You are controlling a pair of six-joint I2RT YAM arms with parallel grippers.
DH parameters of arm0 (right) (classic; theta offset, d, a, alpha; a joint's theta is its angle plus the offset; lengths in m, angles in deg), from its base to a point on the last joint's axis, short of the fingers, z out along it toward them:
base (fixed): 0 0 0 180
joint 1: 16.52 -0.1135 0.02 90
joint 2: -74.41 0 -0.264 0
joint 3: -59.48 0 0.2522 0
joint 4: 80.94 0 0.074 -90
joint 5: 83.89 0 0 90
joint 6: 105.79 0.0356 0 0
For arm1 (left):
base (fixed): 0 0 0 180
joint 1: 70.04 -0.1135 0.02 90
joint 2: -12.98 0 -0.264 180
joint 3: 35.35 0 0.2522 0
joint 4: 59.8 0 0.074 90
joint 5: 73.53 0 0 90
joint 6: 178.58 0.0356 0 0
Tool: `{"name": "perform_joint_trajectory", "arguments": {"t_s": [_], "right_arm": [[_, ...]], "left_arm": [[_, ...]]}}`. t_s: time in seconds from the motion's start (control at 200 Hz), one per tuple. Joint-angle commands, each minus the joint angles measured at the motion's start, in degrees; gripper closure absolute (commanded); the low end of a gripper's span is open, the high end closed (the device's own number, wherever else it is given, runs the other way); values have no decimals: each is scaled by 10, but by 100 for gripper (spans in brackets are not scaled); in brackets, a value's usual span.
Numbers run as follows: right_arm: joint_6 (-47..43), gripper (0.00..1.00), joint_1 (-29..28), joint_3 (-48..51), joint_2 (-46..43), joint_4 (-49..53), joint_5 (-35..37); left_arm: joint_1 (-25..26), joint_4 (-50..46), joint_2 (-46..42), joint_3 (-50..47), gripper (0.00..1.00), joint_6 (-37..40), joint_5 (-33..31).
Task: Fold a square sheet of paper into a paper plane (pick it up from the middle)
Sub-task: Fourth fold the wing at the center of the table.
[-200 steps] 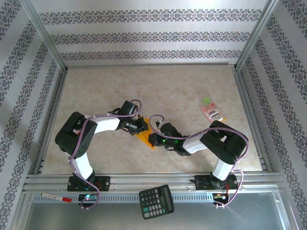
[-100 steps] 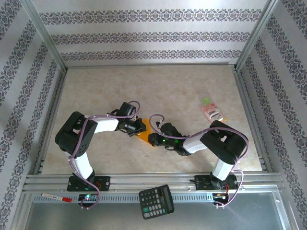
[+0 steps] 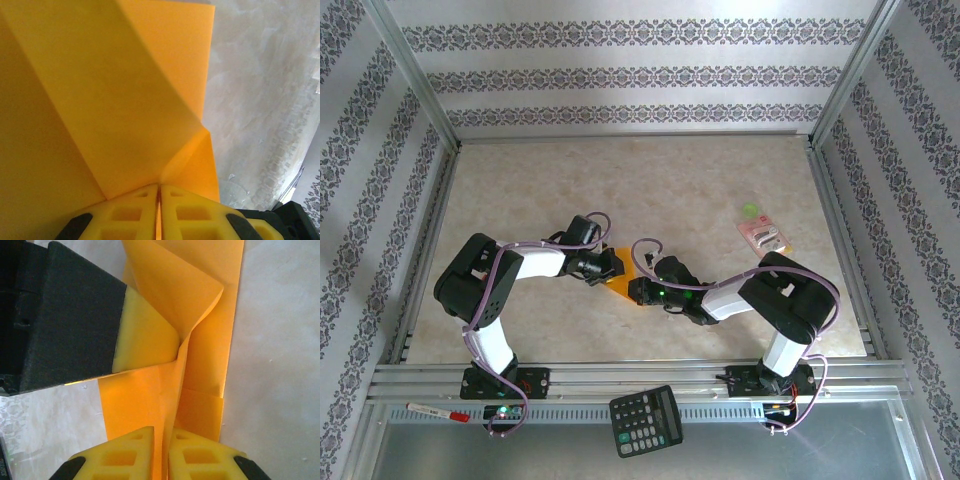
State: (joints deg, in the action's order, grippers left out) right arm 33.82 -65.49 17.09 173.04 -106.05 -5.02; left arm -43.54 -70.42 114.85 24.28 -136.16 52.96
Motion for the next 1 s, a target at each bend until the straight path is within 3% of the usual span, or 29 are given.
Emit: {"name": "perform_joint_trajectory", "arguments": {"t_s": [0.0, 0.994], "right_arm": [[0, 83, 2, 6, -3, 57, 0], [10, 81, 8, 3, -58, 83, -5]], "left_arm": [[-6, -2, 9, -18, 89, 8, -15], [-6, -5, 3, -25, 89, 11, -15]]}}
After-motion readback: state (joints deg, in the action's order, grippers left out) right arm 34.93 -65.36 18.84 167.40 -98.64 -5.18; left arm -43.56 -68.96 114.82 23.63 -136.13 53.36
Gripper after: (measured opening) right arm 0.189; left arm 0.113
